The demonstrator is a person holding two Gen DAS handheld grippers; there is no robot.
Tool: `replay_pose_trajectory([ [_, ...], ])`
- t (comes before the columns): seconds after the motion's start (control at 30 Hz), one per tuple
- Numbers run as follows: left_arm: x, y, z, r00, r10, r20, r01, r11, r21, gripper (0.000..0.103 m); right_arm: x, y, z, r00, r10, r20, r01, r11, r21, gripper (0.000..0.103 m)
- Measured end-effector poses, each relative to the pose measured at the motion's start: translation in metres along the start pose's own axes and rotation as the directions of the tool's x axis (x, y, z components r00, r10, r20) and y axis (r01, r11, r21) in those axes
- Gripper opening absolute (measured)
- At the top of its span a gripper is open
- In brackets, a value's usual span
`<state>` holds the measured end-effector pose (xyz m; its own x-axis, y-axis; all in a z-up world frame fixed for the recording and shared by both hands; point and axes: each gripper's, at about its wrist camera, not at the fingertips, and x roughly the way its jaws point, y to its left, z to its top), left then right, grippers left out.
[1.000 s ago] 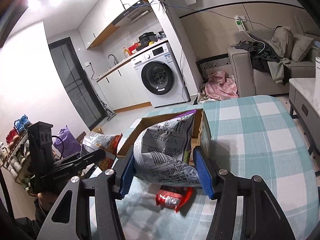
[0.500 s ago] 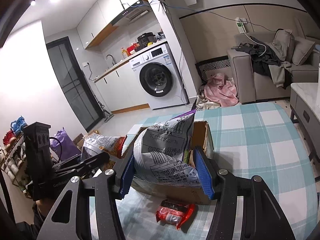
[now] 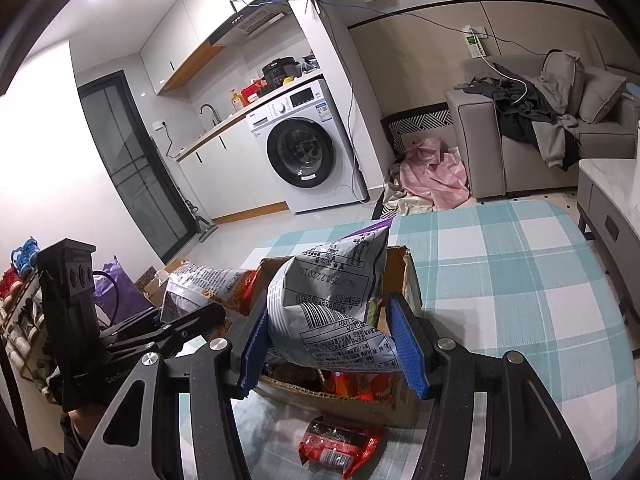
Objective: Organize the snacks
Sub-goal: 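Lower both bags into the box and open both tools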
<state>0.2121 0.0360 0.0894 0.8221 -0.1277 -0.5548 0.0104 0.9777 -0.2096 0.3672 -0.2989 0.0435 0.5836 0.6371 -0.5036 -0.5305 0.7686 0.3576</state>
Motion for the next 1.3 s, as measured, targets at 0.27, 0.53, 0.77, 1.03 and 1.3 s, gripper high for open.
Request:
replay_pose_trajectory([
  [0.27, 0.032, -0.01, 0.004, 1.0, 0.007, -0.023, -0.006, 1.0, 0.016, 0.054, 0.019, -0.004, 0.004, 1.0, -0.018, -0.017, 0.018, 1.0, 0.0, 0.057],
  [0.53, 0.061, -0.018, 0.007, 0.999, 0.013, -0.04, -0.012, 0.999, 0.042, 0.054, 0.042, -0.008, 0.006, 0.998, -0.029, -0.047, 0.029, 1.0, -0.004, 0.057],
  [0.77, 0.086, -0.025, 0.008, 0.998, 0.023, -0.053, -0.02, 0.998, 0.056, 0.054, 0.057, -0.012, 0.005, 0.996, -0.051, -0.067, 0.05, 0.999, -0.017, 0.057],
  [1.03, 0.107, -0.023, 0.012, 0.997, 0.019, -0.075, -0.015, 0.998, 0.058, 0.055, 0.068, -0.008, 0.005, 0.993, -0.099, -0.062, 0.096, 0.994, -0.061, 0.057],
  [1.3, 0.115, -0.023, 0.016, 0.995, 0.038, -0.098, -0.033, 0.998, 0.052, 0.059, 0.073, -0.007, 0.003, 0.991, -0.116, -0.07, 0.111, 0.991, -0.079, 0.057],
])
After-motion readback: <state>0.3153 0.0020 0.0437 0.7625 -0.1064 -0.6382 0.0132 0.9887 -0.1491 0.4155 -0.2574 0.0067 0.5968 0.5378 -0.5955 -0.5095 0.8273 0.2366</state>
